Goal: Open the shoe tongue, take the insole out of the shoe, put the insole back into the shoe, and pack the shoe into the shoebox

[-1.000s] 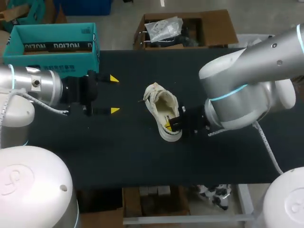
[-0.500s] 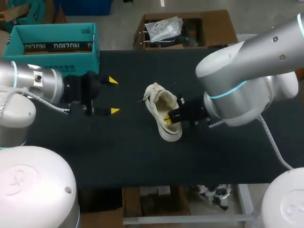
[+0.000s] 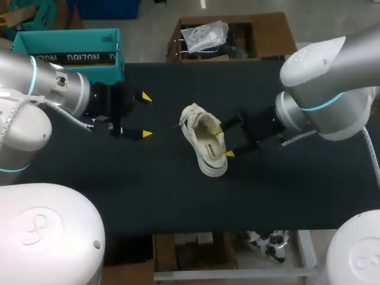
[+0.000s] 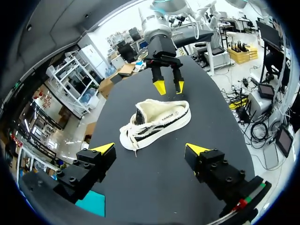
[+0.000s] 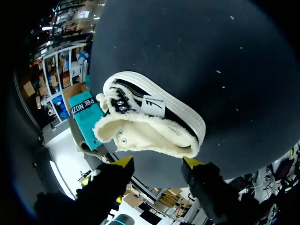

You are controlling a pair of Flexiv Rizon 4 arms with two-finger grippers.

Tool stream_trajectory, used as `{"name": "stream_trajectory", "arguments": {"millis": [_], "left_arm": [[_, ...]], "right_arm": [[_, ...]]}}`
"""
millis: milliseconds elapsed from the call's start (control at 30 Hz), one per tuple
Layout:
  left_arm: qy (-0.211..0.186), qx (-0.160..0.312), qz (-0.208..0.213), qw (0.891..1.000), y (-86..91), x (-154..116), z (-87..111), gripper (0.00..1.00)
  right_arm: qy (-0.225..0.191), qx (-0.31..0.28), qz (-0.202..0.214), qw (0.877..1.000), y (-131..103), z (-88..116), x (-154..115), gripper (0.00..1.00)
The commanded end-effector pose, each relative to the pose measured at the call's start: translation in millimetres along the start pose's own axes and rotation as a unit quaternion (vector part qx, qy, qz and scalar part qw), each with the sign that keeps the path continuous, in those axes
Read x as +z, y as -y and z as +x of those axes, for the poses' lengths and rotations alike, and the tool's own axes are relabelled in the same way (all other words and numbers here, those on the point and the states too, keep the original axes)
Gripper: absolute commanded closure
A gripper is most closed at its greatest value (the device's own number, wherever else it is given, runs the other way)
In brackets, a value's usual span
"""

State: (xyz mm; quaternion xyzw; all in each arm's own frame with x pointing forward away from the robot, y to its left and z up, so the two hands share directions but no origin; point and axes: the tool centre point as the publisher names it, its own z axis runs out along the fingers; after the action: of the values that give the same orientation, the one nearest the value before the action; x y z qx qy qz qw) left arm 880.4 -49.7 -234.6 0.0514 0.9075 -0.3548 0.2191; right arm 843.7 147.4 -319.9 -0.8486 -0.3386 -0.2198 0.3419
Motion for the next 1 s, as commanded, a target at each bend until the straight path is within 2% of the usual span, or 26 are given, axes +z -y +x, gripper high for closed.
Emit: {"name": "stream_trajectory", "arguments": {"millis": [33, 67, 133, 167, 200, 233, 267, 300, 333, 367, 767, 800, 833, 867, 900, 933, 967, 1000], "left_arm": [[-0.061, -0.152, -0.08, 0.983, 10.2, 31, -16.9, 0.0], [-0.079, -0.198, -0.107, 0.971, 10.8, 39, -19.3, 0.0], [-0.105, -0.261, -0.156, 0.947, 9.3, 52, -20.9, 0.0], [-0.113, -0.279, -0.176, 0.937, 8.2, 58, -20.7, 0.0], [-0.121, -0.295, -0.189, 0.929, 8.5, 63, -18.8, 0.0], [-0.114, -0.298, -0.217, 0.922, 9.0, 67, -16.5, 0.0], [-0.066, -0.255, -0.3, 0.917, 10.5, 73, -11.0, 0.0], [-0.066, -0.255, -0.3, 0.917, 10.5, 73, -11.0, 0.0], [-0.066, -0.255, -0.3, 0.917, 10.5, 73, -11.0, 0.0], [-0.066, -0.255, -0.3, 0.917, 10.5, 73, -11.0, 0.0], [-0.066, -0.255, -0.3, 0.917, 10.5, 73, -11.0, 0.0], [-0.081, -0.299, -0.321, 0.895, 15.2, 78, -9.3, 0.0], [-0.081, -0.311, -0.333, 0.887, 19.6, 83, -3.2, 0.0], [-0.081, -0.337, -0.357, 0.867, 24.7, 90, 2.7, 0.0], [-0.099, -0.374, -0.366, 0.846, 26.9, 95, 4.7, 0.0], [-0.102, -0.39, -0.376, 0.834, 28.8, 101, 8.7, 0.0], [-0.087, -0.421, -0.395, 0.812, 29.7, 106, 12.1, 0.0], [-0.089, -0.444, -0.404, 0.795, 29.1, 111, 13.3, 0.0]], "right_arm": [[-0.005, -0.046, 0.019, 0.999, -4, -3, -15, 0.0], [-0.006, -0.053, 0.014, 0.998, -7, -6, -21, 0.0], [-0.021, -0.098, 0.031, 0.994, -12, -11, -32, 0.0], [-0.018, -0.099, 0.019, 0.995, -14, -13, -40, 0.0], [-0.008, -0.124, 0.02, 0.992, -15, -14, -46, 0.0], [-0.005, -0.158, 0.036, 0.987, -15, -16, -52, 0.0], [0.009, -0.187, 0.043, 0.981, -16, -18, -60, 0.0], [0.044, -0.238, 0.067, 0.968, -17, -19, -66, 0.0], [0.089, -0.303, 0.112, 0.942, -17, -21, -71, 0.0], [0.118, -0.33, 0.13, 0.928, -18, -25, -79, 0.0], [0.118, -0.33, 0.13, 0.928, -18, -25, -79, 0.0], [0.118, -0.33, 0.13, 0.928, -18, -25, -79, 0.0], [0.118, -0.33, 0.13, 0.928, -18, -25, -79, 0.0], [0.113, -0.35, 0.139, 0.919, -22, -29, -76, 0.0], [0.116, -0.361, 0.14, 0.915, -26, -32, -77, 0.0], [0.126, -0.384, 0.142, 0.903, -29, -35, -79, 0.0], [0.12, -0.391, 0.137, 0.902, -32, -38, -84, 0.0], [0.126, -0.412, 0.139, 0.892, -34, -41, -89, 0.0]]}}
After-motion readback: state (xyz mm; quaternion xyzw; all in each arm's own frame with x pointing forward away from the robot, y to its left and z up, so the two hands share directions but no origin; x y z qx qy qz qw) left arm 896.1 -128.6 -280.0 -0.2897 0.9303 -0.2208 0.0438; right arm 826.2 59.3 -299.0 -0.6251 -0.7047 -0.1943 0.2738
